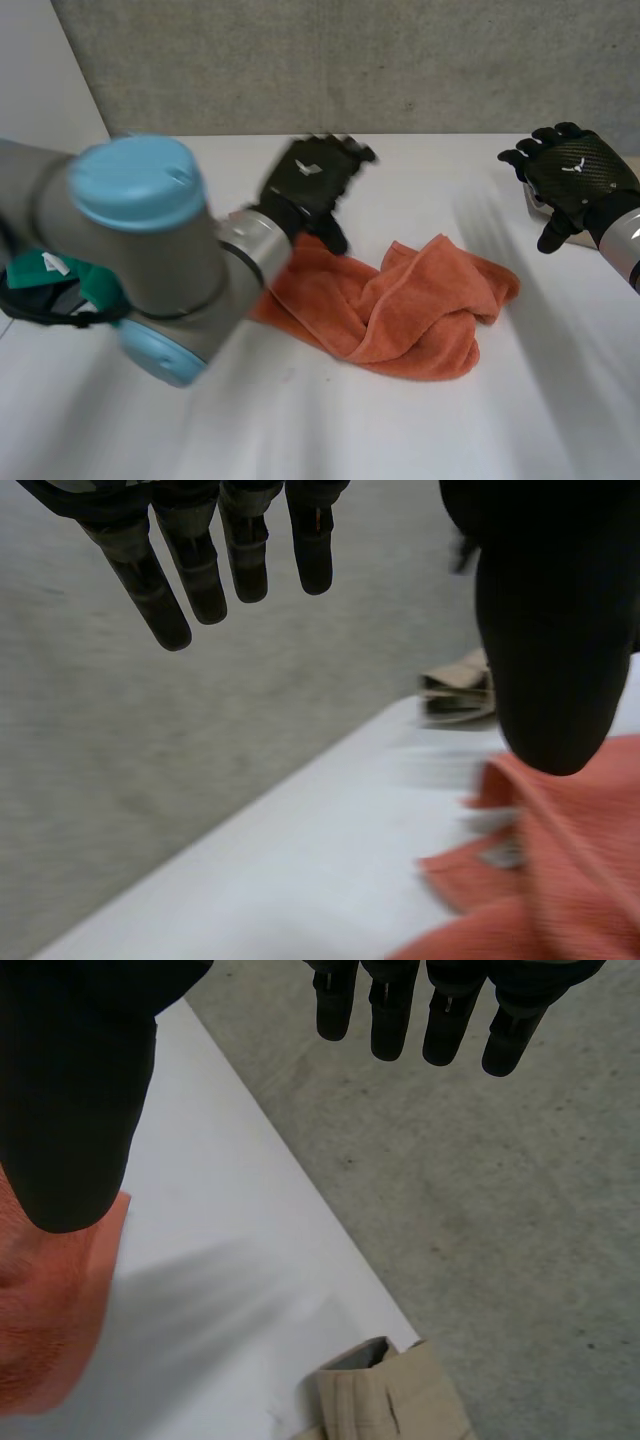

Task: Fold the laundry.

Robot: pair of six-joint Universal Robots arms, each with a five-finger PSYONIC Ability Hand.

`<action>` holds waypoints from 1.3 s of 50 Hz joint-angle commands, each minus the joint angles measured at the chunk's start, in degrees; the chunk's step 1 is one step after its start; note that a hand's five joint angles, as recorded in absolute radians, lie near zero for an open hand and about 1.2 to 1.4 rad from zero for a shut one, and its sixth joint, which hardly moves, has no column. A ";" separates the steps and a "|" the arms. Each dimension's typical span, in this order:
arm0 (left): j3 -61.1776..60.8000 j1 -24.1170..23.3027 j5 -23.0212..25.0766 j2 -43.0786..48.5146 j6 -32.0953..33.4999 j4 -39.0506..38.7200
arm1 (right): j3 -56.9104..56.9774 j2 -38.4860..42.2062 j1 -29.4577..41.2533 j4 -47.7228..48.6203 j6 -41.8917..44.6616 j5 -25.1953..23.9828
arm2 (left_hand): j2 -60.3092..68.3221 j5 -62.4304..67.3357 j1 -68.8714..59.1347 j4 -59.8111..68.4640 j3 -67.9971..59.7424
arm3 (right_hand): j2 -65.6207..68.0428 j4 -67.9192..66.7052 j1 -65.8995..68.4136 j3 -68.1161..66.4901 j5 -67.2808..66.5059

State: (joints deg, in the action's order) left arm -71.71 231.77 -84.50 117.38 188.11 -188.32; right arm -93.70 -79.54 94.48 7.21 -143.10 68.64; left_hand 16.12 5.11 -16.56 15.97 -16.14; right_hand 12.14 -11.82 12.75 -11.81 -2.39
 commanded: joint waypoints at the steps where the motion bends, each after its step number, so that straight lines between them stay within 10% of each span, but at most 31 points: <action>1: -6.15 7.02 -0.93 -6.29 5.41 -0.21 | 9.75 4.29 0.88 -15.45 0.19 -2.98 | 2.83 3.84 -2.39 2.98 -2.81 | -2.14 1.82 -2.75 1.81 2.39; 11: -11.43 14.93 7.06 1.61 25.54 -0.65 | 23.30 16.42 1.85 -29.98 3.96 -8.17 | 10.40 11.41 -9.96 10.55 -10.38 | 11.24 -11.56 10.62 -11.57 -10.98; 31: 9.05 20.30 13.05 20.43 27.92 -1.35 | 37.27 33.30 8.18 -30.42 16.63 -9.40 | 14.62 15.63 -14.18 14.77 -14.60 | 16.60 -16.92 15.98 -16.93 -16.35; 34: 9.05 20.12 13.05 20.61 27.93 -1.70 | 38.68 34.36 8.88 -30.85 16.54 -9.75 | 14.28 15.29 -13.84 14.43 -14.26 | 35.70 -36.02 35.08 -36.03 -35.45; 35: 9.05 20.12 13.05 20.61 27.93 -1.70 | 38.94 34.45 9.06 -30.94 16.54 -9.84 | 14.28 15.29 -13.84 14.43 -14.26 | 60.77 -61.09 60.16 -61.10 -60.52; 65: 8.17 19.16 12.87 21.75 25.56 -1.61 | 29.28 -6.76 10.99 -30.33 0.46 -18.19 | 4.36 5.37 -3.91 4.51 -4.33 | 67.86 -68.18 67.25 -68.19 -67.61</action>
State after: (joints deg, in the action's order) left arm -63.81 251.33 -71.64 138.29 215.32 -189.69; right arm -62.69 -80.38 105.59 -23.19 -140.11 51.96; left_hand 20.06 9.25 -21.64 19.87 -20.24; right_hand 66.54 -68.52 62.12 -67.66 -54.92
